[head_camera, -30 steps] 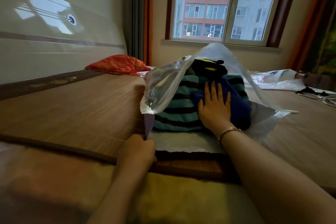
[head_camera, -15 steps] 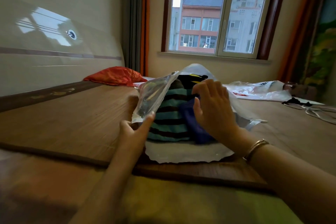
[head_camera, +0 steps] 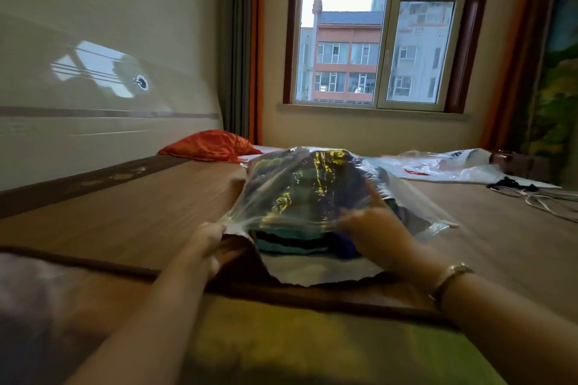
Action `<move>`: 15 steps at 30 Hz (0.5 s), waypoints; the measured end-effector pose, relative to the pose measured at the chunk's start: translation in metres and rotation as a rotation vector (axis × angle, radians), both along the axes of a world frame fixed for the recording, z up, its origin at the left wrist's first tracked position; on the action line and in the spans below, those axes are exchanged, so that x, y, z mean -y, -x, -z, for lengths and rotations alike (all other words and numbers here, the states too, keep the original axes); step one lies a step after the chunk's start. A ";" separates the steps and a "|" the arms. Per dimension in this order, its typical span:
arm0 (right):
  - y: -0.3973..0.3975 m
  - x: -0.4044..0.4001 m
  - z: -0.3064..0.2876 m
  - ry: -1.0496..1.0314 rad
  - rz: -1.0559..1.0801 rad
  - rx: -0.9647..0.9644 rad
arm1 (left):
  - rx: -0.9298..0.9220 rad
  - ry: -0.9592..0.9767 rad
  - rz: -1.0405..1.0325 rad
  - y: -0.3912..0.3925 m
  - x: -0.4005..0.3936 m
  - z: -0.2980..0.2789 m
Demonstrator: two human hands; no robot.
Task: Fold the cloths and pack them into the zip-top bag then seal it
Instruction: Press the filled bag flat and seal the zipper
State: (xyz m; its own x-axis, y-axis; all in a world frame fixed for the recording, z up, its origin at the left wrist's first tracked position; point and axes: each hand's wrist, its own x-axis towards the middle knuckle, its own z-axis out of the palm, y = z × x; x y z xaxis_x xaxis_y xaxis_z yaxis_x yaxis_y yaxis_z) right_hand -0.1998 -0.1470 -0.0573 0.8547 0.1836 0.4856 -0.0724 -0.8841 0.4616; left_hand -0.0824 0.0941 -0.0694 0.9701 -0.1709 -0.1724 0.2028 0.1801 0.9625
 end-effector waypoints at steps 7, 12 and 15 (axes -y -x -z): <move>0.038 0.001 0.064 -0.173 -0.270 0.223 | 0.002 0.092 -0.051 0.004 0.000 0.011; 0.044 0.004 0.026 -0.323 -0.094 0.528 | 0.134 -0.258 -0.253 0.000 0.004 0.016; 0.058 0.019 0.010 -0.580 0.069 0.736 | 0.211 -0.359 -0.392 0.018 0.011 0.007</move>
